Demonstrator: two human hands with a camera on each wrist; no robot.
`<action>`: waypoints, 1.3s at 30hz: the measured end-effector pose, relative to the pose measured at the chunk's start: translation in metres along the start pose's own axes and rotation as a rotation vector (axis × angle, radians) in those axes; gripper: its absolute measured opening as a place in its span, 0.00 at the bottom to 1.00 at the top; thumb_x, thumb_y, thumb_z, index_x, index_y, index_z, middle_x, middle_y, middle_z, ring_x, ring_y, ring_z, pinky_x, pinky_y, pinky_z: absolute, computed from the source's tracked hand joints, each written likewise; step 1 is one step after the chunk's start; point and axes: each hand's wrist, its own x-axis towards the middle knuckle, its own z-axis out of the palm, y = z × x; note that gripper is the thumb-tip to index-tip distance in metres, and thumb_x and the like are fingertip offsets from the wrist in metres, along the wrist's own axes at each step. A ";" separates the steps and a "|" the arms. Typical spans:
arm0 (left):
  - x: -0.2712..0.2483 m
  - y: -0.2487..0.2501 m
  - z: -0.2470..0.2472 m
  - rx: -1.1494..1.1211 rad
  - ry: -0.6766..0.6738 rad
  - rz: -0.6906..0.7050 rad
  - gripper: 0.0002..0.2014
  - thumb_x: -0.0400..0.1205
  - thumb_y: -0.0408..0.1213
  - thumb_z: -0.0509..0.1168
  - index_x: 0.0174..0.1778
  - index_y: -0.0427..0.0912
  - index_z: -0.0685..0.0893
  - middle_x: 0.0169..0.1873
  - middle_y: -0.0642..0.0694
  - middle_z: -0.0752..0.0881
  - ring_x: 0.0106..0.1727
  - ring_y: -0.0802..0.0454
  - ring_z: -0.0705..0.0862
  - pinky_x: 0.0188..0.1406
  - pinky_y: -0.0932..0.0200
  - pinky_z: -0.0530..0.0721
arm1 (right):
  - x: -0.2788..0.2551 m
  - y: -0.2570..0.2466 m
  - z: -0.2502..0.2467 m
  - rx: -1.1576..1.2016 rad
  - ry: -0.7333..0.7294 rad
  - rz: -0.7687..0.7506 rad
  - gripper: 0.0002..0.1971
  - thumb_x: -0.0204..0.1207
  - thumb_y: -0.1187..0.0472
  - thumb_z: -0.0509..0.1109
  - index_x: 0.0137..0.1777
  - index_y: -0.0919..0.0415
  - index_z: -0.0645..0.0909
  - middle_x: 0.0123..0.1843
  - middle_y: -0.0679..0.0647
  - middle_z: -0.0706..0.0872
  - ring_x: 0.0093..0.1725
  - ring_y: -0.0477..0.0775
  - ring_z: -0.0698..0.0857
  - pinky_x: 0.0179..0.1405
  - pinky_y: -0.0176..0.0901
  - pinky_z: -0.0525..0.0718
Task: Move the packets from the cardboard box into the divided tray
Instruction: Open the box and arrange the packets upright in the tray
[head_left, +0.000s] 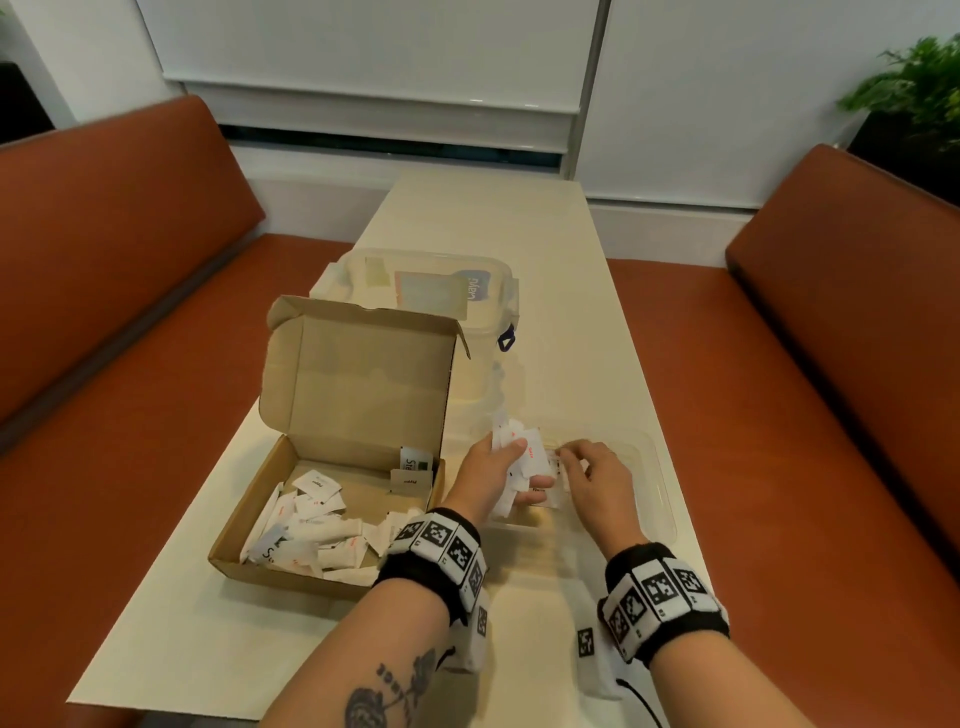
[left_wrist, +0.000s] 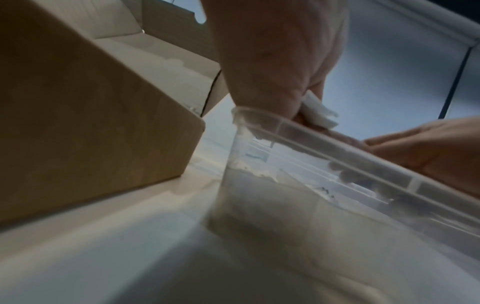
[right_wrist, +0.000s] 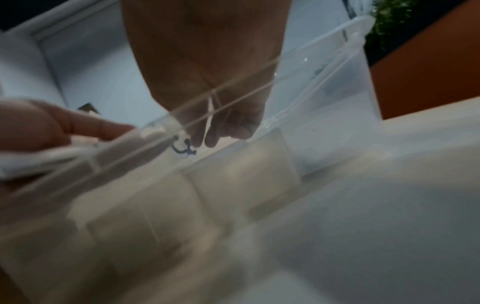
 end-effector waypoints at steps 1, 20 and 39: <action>-0.001 0.001 0.001 -0.017 -0.006 -0.020 0.08 0.86 0.31 0.57 0.59 0.35 0.75 0.48 0.28 0.82 0.34 0.37 0.85 0.22 0.55 0.84 | 0.000 -0.002 -0.003 0.091 0.032 0.050 0.09 0.82 0.59 0.63 0.50 0.58 0.85 0.46 0.49 0.86 0.47 0.48 0.80 0.43 0.36 0.70; -0.007 0.006 0.000 -0.065 0.241 0.217 0.10 0.86 0.40 0.58 0.51 0.36 0.80 0.40 0.36 0.85 0.29 0.45 0.87 0.25 0.55 0.87 | 0.032 0.002 -0.051 -0.013 -0.103 0.012 0.03 0.75 0.62 0.73 0.45 0.59 0.88 0.41 0.51 0.88 0.40 0.46 0.82 0.40 0.34 0.74; -0.002 0.001 -0.008 -0.132 0.148 0.168 0.11 0.88 0.38 0.54 0.54 0.36 0.77 0.45 0.34 0.85 0.43 0.42 0.88 0.37 0.54 0.89 | 0.023 0.021 -0.021 -0.469 -0.174 -0.064 0.06 0.72 0.67 0.69 0.46 0.58 0.84 0.45 0.50 0.78 0.48 0.52 0.78 0.37 0.38 0.69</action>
